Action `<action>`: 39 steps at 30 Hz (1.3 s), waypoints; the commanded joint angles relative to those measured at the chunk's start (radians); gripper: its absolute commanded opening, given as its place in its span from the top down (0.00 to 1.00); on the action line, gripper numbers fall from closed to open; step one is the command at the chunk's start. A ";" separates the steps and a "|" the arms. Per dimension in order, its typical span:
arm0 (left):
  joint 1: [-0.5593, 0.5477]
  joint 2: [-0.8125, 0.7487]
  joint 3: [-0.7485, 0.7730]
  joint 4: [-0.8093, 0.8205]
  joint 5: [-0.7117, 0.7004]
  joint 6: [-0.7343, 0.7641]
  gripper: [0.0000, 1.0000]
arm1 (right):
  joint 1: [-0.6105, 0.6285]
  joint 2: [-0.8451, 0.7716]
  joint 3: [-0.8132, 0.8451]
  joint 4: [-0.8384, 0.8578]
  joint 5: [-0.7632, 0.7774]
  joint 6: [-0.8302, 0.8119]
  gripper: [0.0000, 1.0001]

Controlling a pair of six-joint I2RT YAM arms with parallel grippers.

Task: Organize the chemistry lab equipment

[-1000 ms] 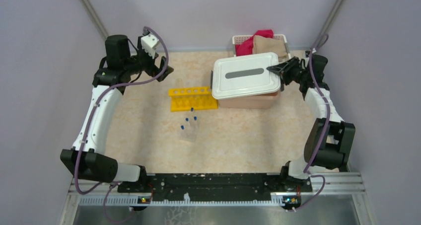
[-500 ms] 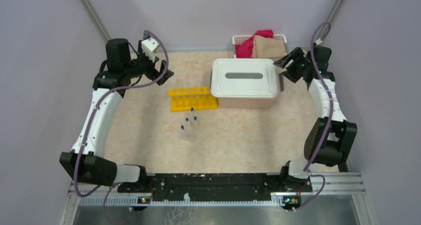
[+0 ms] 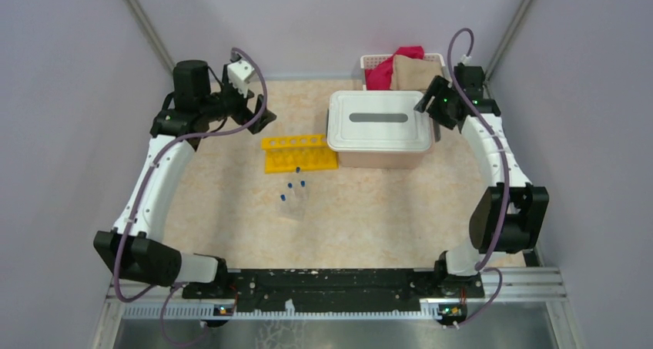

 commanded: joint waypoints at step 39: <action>-0.026 0.036 0.069 -0.032 -0.035 0.029 0.01 | 0.010 0.100 0.067 -0.063 0.056 -0.141 0.42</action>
